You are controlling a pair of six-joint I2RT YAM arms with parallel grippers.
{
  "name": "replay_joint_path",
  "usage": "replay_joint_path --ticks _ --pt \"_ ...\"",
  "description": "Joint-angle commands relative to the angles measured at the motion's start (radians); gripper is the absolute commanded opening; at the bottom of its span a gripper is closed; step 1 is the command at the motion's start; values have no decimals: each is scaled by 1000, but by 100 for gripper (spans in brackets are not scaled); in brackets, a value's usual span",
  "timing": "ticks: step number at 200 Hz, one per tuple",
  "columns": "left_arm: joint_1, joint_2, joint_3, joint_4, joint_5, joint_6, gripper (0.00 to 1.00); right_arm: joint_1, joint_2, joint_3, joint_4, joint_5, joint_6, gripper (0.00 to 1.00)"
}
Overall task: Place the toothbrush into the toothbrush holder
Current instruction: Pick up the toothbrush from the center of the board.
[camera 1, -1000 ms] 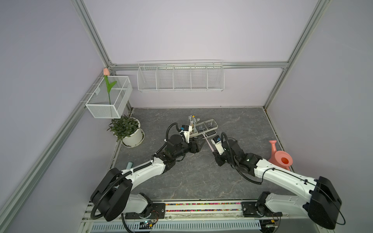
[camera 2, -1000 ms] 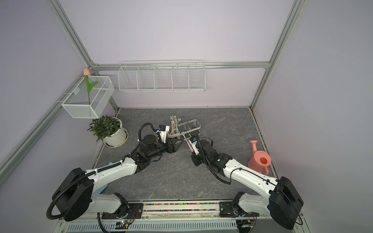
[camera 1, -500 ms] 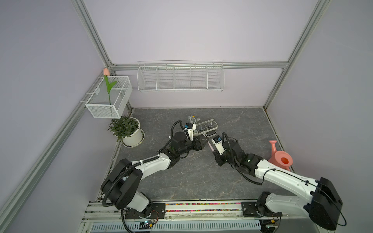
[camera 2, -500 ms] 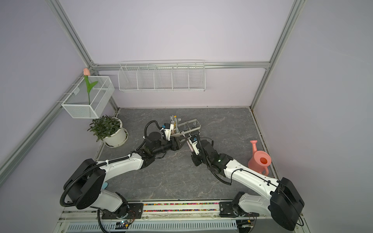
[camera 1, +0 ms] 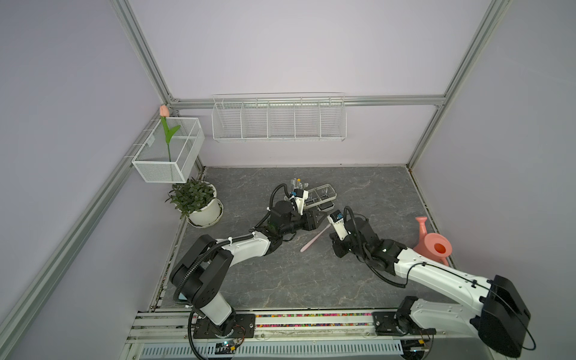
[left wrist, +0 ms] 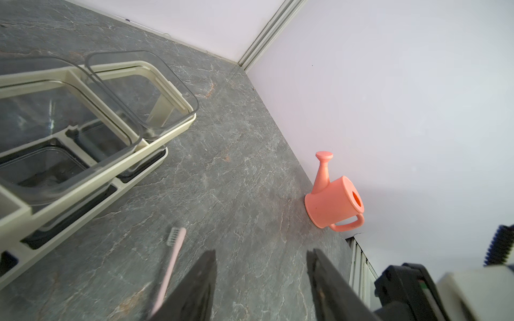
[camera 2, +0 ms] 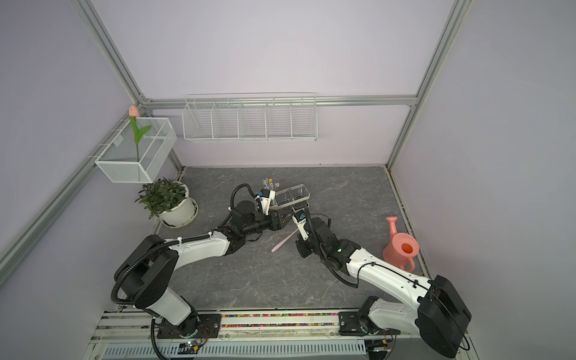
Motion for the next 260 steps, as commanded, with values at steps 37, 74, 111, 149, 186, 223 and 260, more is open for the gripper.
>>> replay_joint_path --ticks 37,74,111,149,186,223,260 --pt "0 -80 2 -93 -8 91 56 3 -72 -49 -12 31 43 37" --pt "-1 -111 107 -494 -11 289 59 -24 -145 -32 -112 89 109 76" --pt "-7 -23 237 -898 -91 454 54 -114 -228 23 -239 47 183 80" --pt "-50 61 241 -1005 -229 497 51 -184 -298 37 -312 11 196 82" --pt "-119 156 296 -1067 -359 514 49 -206 -327 17 -307 -28 193 83" --pt "-123 205 309 -1063 -400 501 47 -210 -334 -4 -291 -57 186 83" --pt "-124 240 318 -1071 -424 481 45 -214 -357 -6 -305 -54 169 83"
